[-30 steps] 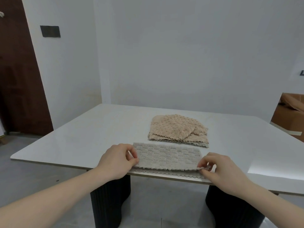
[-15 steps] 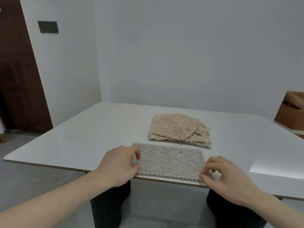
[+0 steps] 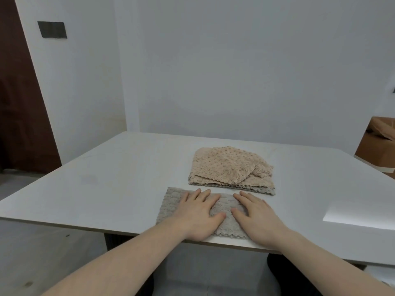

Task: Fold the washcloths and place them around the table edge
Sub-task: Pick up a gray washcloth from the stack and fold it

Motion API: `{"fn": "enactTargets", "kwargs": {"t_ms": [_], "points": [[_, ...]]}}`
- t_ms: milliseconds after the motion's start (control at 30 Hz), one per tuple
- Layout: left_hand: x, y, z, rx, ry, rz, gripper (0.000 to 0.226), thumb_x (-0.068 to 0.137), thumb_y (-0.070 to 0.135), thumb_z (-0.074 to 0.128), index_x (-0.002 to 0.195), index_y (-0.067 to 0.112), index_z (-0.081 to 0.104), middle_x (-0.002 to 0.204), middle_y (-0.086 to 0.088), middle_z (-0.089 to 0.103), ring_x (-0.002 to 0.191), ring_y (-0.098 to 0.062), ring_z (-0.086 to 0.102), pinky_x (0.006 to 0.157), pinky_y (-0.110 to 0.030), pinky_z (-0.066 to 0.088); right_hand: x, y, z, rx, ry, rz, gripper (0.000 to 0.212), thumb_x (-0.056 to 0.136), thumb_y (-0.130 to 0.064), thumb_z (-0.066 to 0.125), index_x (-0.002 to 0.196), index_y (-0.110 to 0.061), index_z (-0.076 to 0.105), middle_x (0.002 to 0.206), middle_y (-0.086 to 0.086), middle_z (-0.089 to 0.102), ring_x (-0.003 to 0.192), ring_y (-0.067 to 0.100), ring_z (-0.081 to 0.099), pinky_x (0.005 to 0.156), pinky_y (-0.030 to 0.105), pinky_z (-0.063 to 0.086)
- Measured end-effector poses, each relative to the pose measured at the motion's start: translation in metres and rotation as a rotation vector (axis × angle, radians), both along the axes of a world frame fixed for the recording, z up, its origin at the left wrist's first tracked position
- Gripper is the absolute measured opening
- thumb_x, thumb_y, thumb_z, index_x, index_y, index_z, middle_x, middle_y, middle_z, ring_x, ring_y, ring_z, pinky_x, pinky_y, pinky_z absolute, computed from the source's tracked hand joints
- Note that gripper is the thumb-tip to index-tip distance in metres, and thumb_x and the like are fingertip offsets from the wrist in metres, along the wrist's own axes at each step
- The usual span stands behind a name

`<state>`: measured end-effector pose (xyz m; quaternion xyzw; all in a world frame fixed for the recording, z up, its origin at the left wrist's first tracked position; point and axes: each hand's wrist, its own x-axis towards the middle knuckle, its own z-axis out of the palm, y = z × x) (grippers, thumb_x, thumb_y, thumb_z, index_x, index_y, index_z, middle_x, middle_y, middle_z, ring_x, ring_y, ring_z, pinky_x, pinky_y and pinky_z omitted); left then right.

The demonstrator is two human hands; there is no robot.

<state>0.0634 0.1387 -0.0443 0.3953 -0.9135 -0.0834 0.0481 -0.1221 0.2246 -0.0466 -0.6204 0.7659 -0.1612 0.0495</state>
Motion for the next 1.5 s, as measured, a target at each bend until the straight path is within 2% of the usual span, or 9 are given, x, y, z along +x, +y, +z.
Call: {"fn": "enactTargets", "kwargs": {"t_ms": [400,533,700,833,967,1267,1333,1433,1500], "points": [[-0.002,-0.017,-0.002,0.017,-0.010,0.034,0.080,0.091,0.079,0.016,0.161,0.040,0.008,0.170,0.009,0.004,0.156,-0.015,-0.002,0.126,-0.048,-0.007,-0.019,-0.016,-0.002,0.021,0.017,0.028,0.066,0.096,-0.067,0.029,0.155,-0.037,0.027,0.162,-0.019,0.021,0.150,0.002,0.012,0.125,0.043,0.005],[0.020,-0.024,0.001,0.010,-0.041,0.072,0.085,0.088,0.083,0.012,0.161,0.039,0.005,0.170,0.009,0.002,0.156,-0.016,-0.003,0.126,-0.048,-0.004,-0.020,-0.013,-0.001,0.056,0.028,0.033,0.072,0.094,-0.073,0.021,0.157,-0.039,0.020,0.164,-0.020,0.015,0.152,0.004,0.007,0.125,0.044,0.002],[0.073,-0.043,0.000,0.068,-0.011,0.172,0.080,0.093,0.079,0.018,0.161,0.040,0.004,0.170,0.013,-0.002,0.156,-0.010,-0.006,0.126,-0.046,-0.006,-0.022,-0.005,-0.001,0.065,0.024,-0.028,0.079,0.090,-0.078,0.021,0.157,-0.038,0.018,0.164,-0.019,0.014,0.152,0.007,0.008,0.125,0.044,0.002],[0.096,-0.049,-0.004,0.054,0.018,0.199,0.076,0.095,0.076,0.020,0.161,0.040,0.007,0.169,0.016,0.001,0.155,-0.007,-0.003,0.127,-0.043,-0.005,-0.025,-0.005,0.006,0.037,0.023,-0.064,0.071,0.093,-0.073,0.028,0.154,-0.036,0.031,0.160,-0.017,0.028,0.149,0.010,0.021,0.124,0.041,0.012],[0.094,-0.045,-0.007,0.030,0.070,0.209,0.074,0.097,0.073,0.023,0.161,0.039,0.012,0.169,0.015,0.005,0.155,-0.007,0.000,0.127,-0.042,-0.003,-0.030,-0.004,0.006,-0.136,-0.076,-0.186,0.046,0.095,-0.060,0.040,0.129,-0.038,0.062,0.139,-0.010,0.058,0.131,0.022,0.042,0.112,0.040,0.032],[0.094,-0.043,-0.007,0.027,0.102,0.214,0.071,0.099,0.068,0.025,0.161,0.037,0.012,0.169,0.013,0.007,0.156,-0.008,0.001,0.127,-0.041,-0.002,-0.026,-0.004,0.003,-0.110,-0.052,-0.356,0.054,0.090,-0.057,0.050,0.133,-0.025,0.054,0.134,0.007,0.051,0.127,0.032,0.039,0.107,0.041,0.033],[0.094,-0.044,-0.009,0.024,0.118,0.213,0.070,0.099,0.066,0.026,0.161,0.036,0.014,0.169,0.012,0.009,0.155,-0.008,0.003,0.127,-0.041,-0.001,-0.026,-0.004,0.003,-0.101,-0.059,-0.352,0.044,0.090,-0.053,0.051,0.122,-0.024,0.056,0.127,0.006,0.054,0.120,0.032,0.043,0.102,0.042,0.036],[0.096,-0.045,-0.009,0.020,0.145,0.218,0.066,0.100,0.061,0.029,0.160,0.036,0.018,0.169,0.012,0.013,0.155,-0.008,0.006,0.127,-0.041,0.001,-0.025,-0.001,0.004,-0.148,-0.100,-0.351,0.019,0.084,-0.046,0.053,0.088,-0.027,0.053,0.104,0.001,0.061,0.100,0.030,0.050,0.089,0.042,0.042],[0.097,-0.044,-0.008,0.018,0.161,0.221,0.064,0.101,0.058,0.030,0.160,0.036,0.019,0.168,0.012,0.015,0.155,-0.008,0.008,0.127,-0.040,0.001,-0.022,0.002,0.010,-0.189,-0.195,-0.338,0.014,0.083,-0.038,0.060,0.080,-0.026,0.052,0.087,-0.002,0.063,0.088,0.028,0.055,0.080,0.040,0.046]]}}
